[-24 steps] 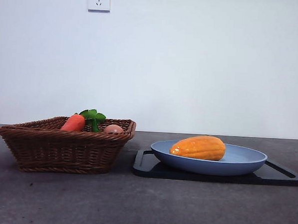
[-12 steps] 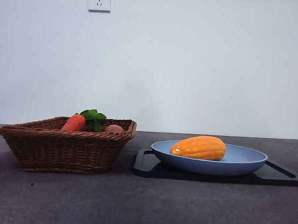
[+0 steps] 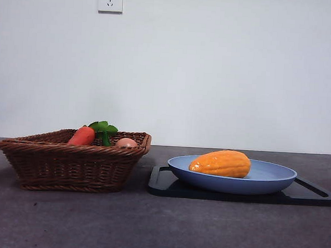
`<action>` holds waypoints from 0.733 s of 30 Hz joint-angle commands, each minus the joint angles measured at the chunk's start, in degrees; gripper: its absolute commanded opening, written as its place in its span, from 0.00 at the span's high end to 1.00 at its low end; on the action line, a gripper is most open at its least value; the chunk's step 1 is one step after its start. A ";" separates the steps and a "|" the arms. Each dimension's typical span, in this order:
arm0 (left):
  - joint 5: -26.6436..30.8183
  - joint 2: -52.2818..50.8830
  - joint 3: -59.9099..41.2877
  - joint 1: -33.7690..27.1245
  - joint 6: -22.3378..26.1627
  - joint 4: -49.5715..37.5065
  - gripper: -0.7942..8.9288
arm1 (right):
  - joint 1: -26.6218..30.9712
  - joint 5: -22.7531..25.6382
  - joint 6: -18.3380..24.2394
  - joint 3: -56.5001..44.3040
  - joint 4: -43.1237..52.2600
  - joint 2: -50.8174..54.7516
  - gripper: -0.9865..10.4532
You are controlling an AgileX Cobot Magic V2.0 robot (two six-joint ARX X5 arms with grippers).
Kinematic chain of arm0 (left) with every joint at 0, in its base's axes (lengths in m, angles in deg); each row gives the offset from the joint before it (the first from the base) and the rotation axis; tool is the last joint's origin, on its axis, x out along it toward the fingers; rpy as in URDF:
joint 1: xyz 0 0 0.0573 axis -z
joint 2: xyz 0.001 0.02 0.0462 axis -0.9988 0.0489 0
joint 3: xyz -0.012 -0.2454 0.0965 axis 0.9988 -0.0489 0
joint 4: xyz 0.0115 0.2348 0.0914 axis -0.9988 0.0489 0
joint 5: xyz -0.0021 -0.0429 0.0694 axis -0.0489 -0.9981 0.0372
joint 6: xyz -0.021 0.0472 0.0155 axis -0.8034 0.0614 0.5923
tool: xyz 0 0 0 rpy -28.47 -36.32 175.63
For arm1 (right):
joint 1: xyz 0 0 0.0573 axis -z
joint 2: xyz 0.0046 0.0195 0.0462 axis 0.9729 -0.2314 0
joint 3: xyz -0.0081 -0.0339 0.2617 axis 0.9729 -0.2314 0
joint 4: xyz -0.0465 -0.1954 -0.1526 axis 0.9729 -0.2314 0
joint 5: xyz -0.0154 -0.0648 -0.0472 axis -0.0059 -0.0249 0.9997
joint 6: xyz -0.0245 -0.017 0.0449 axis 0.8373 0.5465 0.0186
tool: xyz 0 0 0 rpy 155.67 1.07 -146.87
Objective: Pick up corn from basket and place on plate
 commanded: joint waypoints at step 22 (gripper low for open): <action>-0.09 -43.25 -57.53 -14.88 2.64 -17.79 0.91 | -0.09 -0.11 0.57 1.16 0.94 -0.48 0.91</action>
